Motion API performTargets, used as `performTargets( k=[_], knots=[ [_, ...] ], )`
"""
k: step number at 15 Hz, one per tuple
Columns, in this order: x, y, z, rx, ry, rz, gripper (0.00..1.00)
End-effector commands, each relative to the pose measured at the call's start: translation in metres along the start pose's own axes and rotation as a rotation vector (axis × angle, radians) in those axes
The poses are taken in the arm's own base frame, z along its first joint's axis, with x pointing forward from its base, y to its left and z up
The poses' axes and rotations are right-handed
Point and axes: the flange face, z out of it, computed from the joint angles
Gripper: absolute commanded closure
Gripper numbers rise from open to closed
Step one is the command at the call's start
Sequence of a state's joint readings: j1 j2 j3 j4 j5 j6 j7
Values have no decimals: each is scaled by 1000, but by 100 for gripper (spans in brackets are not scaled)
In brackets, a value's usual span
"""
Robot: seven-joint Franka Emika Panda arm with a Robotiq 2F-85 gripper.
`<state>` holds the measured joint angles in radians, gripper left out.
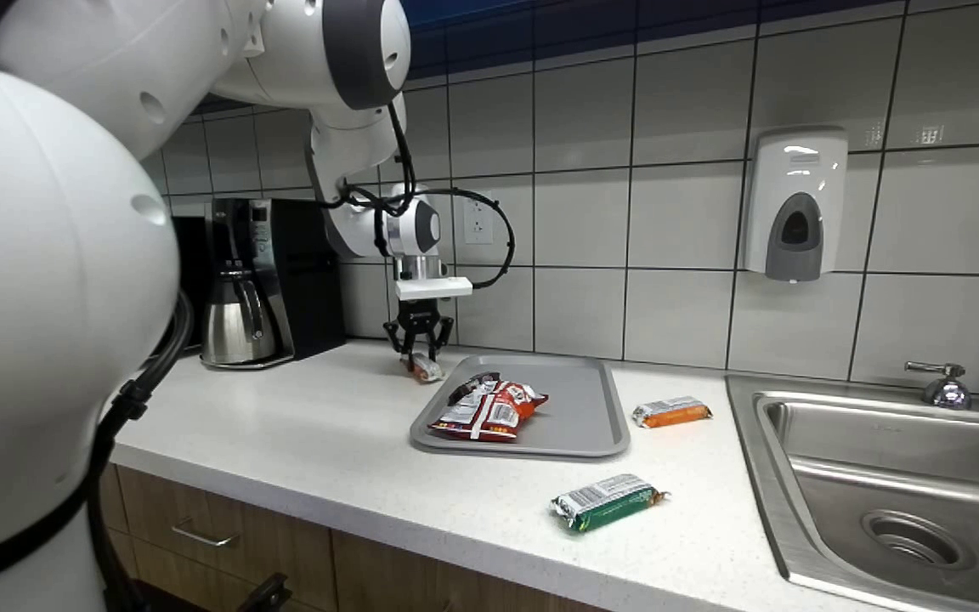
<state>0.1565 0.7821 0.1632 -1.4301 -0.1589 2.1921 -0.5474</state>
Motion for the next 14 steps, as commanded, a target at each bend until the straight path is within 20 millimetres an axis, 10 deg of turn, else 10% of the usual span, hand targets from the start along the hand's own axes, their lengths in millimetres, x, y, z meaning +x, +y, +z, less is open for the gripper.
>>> performTargets(
  k=[1, 14],
  knots=[
    [-7, 22, -21, -29, 15, 126, 81],
    [-36, 88, -39, -124, 27, 519, 81]
  ],
)
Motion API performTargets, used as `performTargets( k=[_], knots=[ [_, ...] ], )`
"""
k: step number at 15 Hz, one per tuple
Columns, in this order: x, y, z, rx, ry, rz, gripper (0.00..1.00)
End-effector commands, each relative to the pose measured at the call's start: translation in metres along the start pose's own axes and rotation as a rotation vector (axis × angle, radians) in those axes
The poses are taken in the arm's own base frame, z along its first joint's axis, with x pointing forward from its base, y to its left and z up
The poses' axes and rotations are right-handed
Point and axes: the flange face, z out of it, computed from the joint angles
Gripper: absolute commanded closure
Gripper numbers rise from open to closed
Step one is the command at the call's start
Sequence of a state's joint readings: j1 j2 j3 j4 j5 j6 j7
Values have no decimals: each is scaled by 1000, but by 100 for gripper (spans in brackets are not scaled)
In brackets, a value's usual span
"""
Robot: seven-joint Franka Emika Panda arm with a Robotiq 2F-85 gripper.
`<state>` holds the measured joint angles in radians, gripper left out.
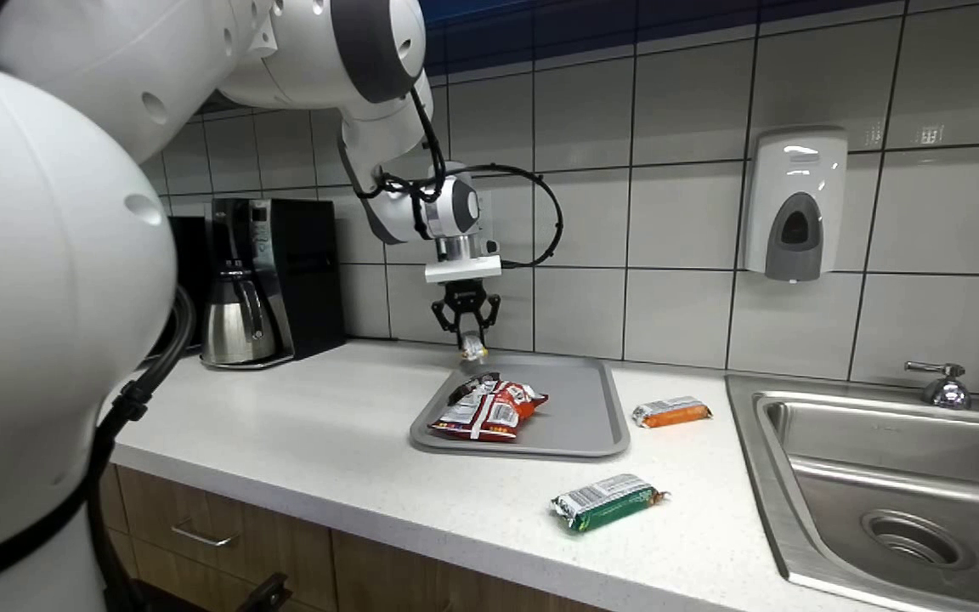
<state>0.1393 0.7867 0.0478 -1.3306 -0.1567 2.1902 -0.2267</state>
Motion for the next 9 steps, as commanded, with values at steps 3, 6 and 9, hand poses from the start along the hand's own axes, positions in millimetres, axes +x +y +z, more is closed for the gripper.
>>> performTargets(
  k=[3, 6, 9],
  knots=[
    [-1, 13, 4, -14, -31, 208, 81],
    [-5, 12, 8, -1, -57, 321, 81],
    [-7, 14, 10, 2, -64, 409, 81]
  ],
)
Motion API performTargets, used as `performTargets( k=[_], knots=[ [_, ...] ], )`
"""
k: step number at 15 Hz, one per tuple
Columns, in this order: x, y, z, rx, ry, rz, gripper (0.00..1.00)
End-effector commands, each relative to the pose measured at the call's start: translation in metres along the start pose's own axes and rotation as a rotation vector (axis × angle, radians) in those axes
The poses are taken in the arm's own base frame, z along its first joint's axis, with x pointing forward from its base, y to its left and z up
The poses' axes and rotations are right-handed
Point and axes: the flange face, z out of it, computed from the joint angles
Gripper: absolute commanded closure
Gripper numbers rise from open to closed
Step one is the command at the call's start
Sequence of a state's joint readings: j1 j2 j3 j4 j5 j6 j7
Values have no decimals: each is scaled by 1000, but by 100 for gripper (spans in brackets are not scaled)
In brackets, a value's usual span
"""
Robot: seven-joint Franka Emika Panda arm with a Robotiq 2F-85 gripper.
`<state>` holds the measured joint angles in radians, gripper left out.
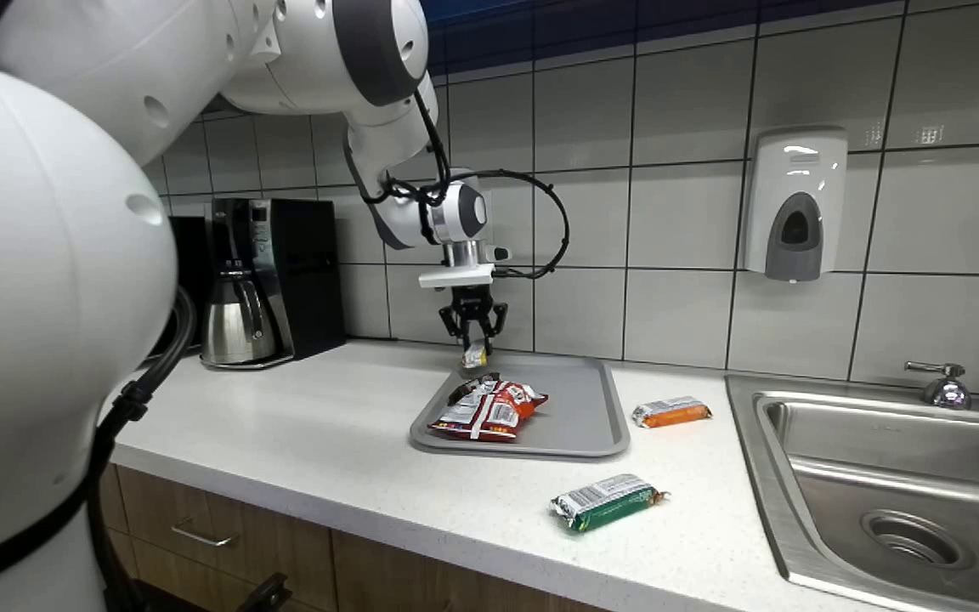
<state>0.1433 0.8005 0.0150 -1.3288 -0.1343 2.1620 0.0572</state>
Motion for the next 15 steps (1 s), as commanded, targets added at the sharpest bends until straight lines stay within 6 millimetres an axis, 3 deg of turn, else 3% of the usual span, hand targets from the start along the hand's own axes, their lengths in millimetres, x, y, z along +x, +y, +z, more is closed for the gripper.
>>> performTargets(
  k=[1, 6, 7, 9, 12, 15],
  knots=[
    [3, 3, -3, 4, -21, 121, 81],
    [2, 14, 3, -3, -29, 217, 81],
    [1, 16, 4, -7, -33, 228, 31],
    [0, 17, 6, -8, -37, 243, 23],
    [1, 18, 6, -11, -39, 254, 2],
    [-1, 19, 2, -18, -33, 253, 0]
  ],
)
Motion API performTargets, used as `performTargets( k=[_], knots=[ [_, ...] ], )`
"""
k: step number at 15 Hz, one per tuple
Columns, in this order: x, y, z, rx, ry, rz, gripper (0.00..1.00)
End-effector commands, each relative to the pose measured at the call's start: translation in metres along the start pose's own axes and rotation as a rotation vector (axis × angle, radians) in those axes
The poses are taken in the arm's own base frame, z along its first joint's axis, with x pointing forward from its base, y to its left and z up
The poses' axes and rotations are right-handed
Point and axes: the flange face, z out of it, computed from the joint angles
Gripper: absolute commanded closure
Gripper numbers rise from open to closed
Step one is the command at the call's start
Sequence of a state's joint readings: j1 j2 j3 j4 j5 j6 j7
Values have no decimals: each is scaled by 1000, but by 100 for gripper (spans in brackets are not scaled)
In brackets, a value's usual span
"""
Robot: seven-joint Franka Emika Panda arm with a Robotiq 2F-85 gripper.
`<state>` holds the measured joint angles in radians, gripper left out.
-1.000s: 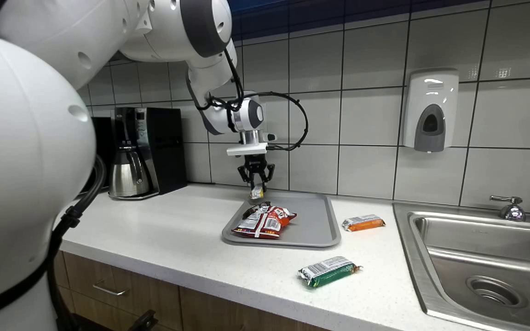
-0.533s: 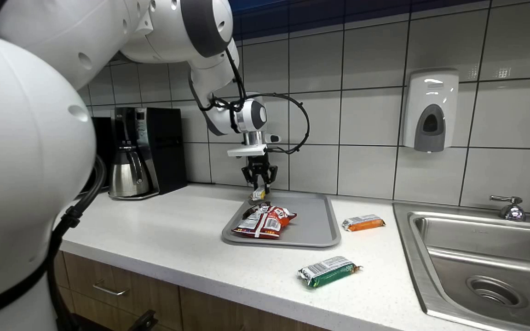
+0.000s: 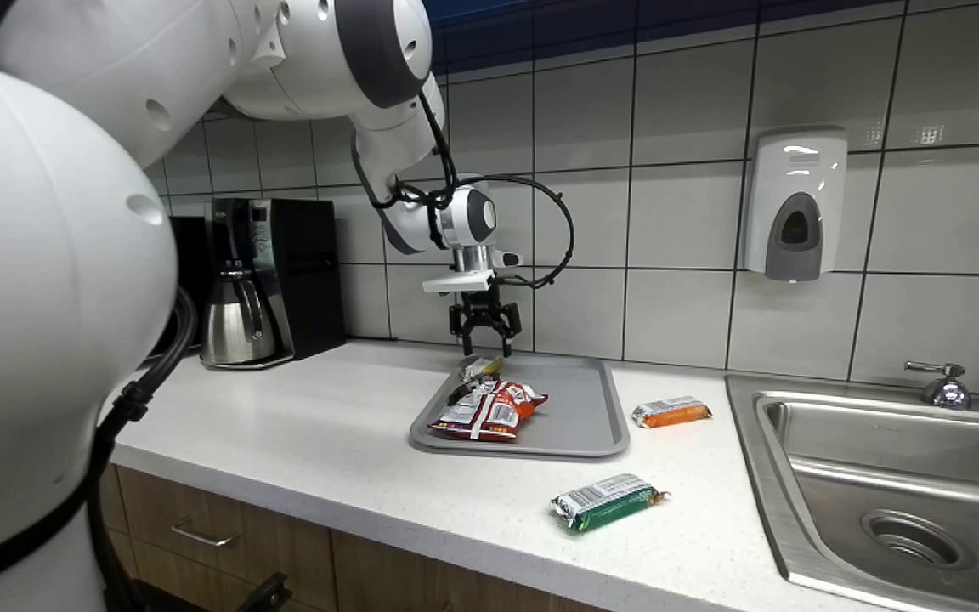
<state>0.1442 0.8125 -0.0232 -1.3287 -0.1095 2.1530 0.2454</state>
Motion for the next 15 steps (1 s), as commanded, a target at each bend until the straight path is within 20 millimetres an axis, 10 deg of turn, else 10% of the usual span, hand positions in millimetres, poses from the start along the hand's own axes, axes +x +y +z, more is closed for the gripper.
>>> performTargets(
  k=[1, 15],
  knots=[
    [1, 0, -12, -7, -7, 28, 0],
    [-42, 9, -43, -5, -3, 124, 0]
  ],
)
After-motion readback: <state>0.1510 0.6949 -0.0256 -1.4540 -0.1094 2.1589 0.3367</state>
